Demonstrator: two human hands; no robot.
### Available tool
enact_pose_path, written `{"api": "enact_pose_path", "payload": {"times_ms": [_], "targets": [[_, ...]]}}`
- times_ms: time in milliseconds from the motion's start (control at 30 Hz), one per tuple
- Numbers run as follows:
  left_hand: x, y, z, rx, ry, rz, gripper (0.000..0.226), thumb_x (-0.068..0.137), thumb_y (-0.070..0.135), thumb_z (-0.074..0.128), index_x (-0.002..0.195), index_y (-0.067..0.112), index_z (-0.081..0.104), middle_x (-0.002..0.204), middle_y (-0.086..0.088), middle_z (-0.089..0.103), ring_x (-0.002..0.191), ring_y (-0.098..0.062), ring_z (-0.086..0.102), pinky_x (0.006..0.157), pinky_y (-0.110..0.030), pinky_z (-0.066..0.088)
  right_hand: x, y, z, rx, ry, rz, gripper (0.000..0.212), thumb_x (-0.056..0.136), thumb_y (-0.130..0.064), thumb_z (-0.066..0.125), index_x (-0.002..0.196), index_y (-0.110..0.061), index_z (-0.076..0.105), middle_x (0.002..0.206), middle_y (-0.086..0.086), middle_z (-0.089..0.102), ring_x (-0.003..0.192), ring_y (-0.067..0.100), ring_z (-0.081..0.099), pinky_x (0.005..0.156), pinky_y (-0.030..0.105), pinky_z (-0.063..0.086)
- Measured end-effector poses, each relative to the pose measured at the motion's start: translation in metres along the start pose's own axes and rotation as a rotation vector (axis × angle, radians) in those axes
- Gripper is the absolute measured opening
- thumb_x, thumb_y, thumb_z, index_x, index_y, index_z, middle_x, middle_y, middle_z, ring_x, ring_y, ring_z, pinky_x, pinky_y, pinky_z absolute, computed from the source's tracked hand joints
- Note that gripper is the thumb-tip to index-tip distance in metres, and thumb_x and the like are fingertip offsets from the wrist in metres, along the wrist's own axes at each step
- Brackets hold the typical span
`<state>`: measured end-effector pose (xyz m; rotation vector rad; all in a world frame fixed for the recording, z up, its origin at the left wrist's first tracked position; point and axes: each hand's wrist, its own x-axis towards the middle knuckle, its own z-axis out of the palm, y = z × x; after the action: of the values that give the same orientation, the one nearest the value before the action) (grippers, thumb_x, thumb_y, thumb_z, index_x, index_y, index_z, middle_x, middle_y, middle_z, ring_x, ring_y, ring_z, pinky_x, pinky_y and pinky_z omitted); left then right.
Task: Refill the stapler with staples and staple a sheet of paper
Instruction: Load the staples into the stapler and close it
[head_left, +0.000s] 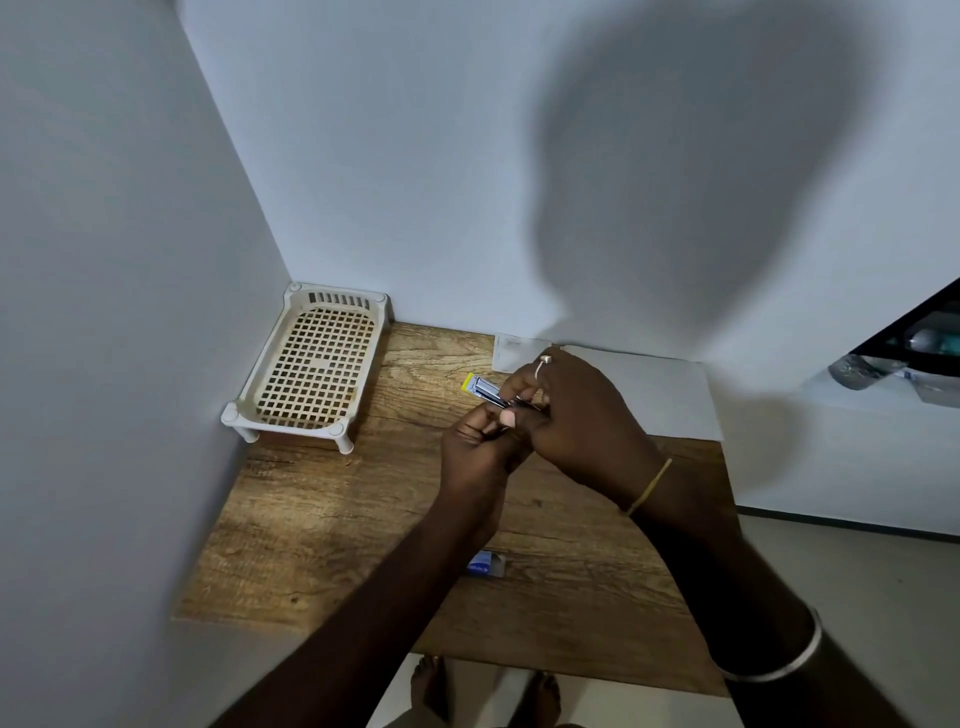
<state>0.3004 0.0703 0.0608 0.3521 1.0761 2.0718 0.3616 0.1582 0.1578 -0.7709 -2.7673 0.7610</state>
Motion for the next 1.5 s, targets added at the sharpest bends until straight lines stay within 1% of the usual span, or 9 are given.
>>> {"api": "enact_pose_path", "payload": {"times_ms": [167,367,533,633,900,1033,1200,1367,1500], "targets": [[0.004,0.002,-0.004,0.018,0.057,-0.018,0.033,0.092,-0.016,0.054,0.098,0.008,0.076,0.094,-0.01,0.079,0.092,-0.021,0.075,0.078,-0.031,0.06,-0.012,0.008,-0.004,0.137,0.131,0.002,0.023,0.079,-0.027,0.082,0.101,-0.025,0.074,0.095,-0.009,0.069,0.088,0.009,0.064,0.079,0.03,0.053],[0.005,0.002,-0.002,-0.034,0.091,-0.061,0.021,0.097,-0.004,0.059,0.093,0.01,0.075,0.087,-0.001,0.079,0.089,-0.013,0.075,0.081,-0.029,0.061,-0.021,0.015,-0.001,0.253,0.26,0.093,0.019,0.083,-0.024,0.081,0.101,-0.026,0.079,0.089,-0.013,0.077,0.082,-0.01,0.068,0.072,0.004,0.049],[0.001,-0.001,0.002,0.005,0.071,-0.042,0.013,0.097,-0.005,0.058,0.098,-0.001,0.071,0.091,-0.012,0.075,0.09,-0.019,0.073,0.083,-0.034,0.059,-0.016,0.006,0.0,0.191,0.223,0.014,0.02,0.084,-0.019,0.079,0.104,-0.019,0.082,0.094,-0.004,0.078,0.088,0.009,0.07,0.083,0.026,0.054],[0.0,-0.005,0.002,0.021,0.085,-0.043,0.018,0.097,-0.011,0.054,0.11,-0.009,0.067,0.099,-0.02,0.072,0.094,-0.023,0.072,0.081,-0.032,0.06,-0.01,0.003,-0.002,0.089,0.149,0.021,0.021,0.086,-0.021,0.076,0.107,-0.022,0.081,0.095,-0.001,0.074,0.091,0.013,0.066,0.078,0.023,0.044],[-0.007,-0.012,0.0,0.067,0.086,-0.035,0.022,0.095,-0.013,0.056,0.095,0.002,0.072,0.09,-0.011,0.076,0.093,-0.023,0.072,0.082,-0.035,0.059,-0.004,0.001,-0.005,-0.04,-0.01,0.056,0.02,0.085,-0.025,0.076,0.103,-0.026,0.082,0.092,-0.004,0.076,0.085,0.007,0.063,0.063,0.008,0.032],[-0.01,-0.012,0.0,0.06,0.044,-0.027,0.033,0.093,-0.015,0.057,0.092,0.01,0.079,0.094,-0.007,0.08,0.095,-0.018,0.075,0.082,-0.031,0.06,0.0,-0.003,-0.01,-0.088,-0.086,0.078,0.015,0.082,-0.023,0.077,0.095,-0.024,0.083,0.084,-0.001,0.079,0.087,0.015,0.07,0.08,0.028,0.053],[-0.009,-0.014,0.0,0.076,0.03,-0.021,0.04,0.091,-0.017,0.056,0.088,0.015,0.081,0.091,-0.003,0.08,0.091,-0.014,0.075,0.078,-0.028,0.059,0.001,-0.008,-0.011,-0.207,-0.096,0.056,0.012,0.082,-0.024,0.075,0.092,-0.021,0.082,0.081,0.001,0.077,0.087,0.019,0.07,0.079,0.033,0.056],[-0.004,-0.007,0.0,0.038,0.057,-0.018,0.016,0.094,-0.003,0.063,0.099,0.007,0.075,0.094,-0.006,0.08,0.094,-0.017,0.075,0.083,-0.031,0.06,-0.01,0.008,-0.01,-0.069,0.084,0.014,0.025,0.086,-0.039,0.073,0.107,-0.026,0.08,0.103,-0.004,0.076,0.099,0.016,0.066,0.079,0.025,0.042],[0.006,-0.001,-0.003,0.009,0.14,-0.054,0.028,0.095,-0.01,0.06,0.076,0.01,0.068,0.069,0.003,0.07,0.076,-0.01,0.072,0.077,-0.029,0.061,-0.029,0.048,-0.014,0.098,0.045,0.141,0.068,0.067,-0.065,0.079,0.126,-0.035,0.068,0.117,-0.014,0.068,0.104,0.007,0.061,0.083,0.025,0.048]]}}
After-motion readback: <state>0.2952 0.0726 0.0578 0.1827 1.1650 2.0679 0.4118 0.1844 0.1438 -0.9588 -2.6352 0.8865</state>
